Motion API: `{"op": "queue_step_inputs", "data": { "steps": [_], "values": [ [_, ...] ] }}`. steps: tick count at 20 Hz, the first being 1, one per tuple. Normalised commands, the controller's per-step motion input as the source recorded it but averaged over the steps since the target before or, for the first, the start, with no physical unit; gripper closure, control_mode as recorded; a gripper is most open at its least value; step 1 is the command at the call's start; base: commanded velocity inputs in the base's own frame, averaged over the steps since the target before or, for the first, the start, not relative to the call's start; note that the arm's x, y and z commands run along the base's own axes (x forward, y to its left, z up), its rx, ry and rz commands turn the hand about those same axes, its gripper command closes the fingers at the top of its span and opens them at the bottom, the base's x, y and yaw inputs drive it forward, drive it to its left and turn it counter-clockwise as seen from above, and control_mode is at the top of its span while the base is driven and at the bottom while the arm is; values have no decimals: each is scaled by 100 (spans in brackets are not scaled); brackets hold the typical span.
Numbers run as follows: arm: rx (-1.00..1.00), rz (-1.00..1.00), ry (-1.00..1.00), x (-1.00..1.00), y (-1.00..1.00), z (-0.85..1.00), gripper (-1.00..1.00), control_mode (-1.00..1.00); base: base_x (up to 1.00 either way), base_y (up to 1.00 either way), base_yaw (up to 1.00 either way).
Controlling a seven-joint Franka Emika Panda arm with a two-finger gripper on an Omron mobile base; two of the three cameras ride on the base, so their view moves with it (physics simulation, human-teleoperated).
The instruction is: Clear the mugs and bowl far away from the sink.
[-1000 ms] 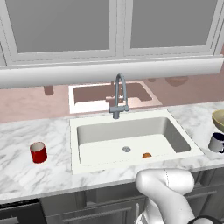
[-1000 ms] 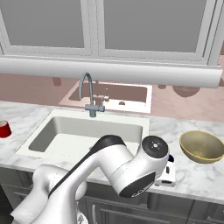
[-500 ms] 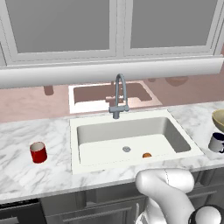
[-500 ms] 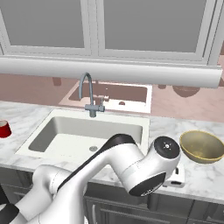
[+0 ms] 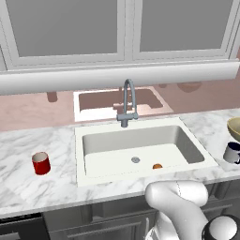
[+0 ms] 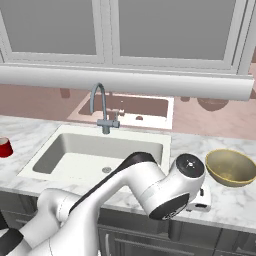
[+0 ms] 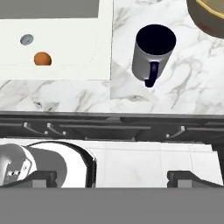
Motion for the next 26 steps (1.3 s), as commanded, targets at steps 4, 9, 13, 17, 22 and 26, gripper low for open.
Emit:
{"op": "queue_step_inputs", "data": {
  "steps": [4, 9, 13, 17, 22, 26],
  "values": [
    [-1, 0, 0, 7, 0, -23, -100, -100, 0, 0, 0],
    [0, 0, 0, 21, 0, -17, -100, -100, 0, 0, 0],
    [0, 0, 1, 30, 0, -7, -100, -100, 0, 0, 0],
    [0, 0, 2, 28, 0, -1, -100, -100, 0, 0, 0],
    [0, 0, 2, 24, -7, 0, -100, -100, 0, 0, 0],
    [0, 0, 1, 15, -16, -1, -100, -100, 0, 0, 0]
  ]
}}
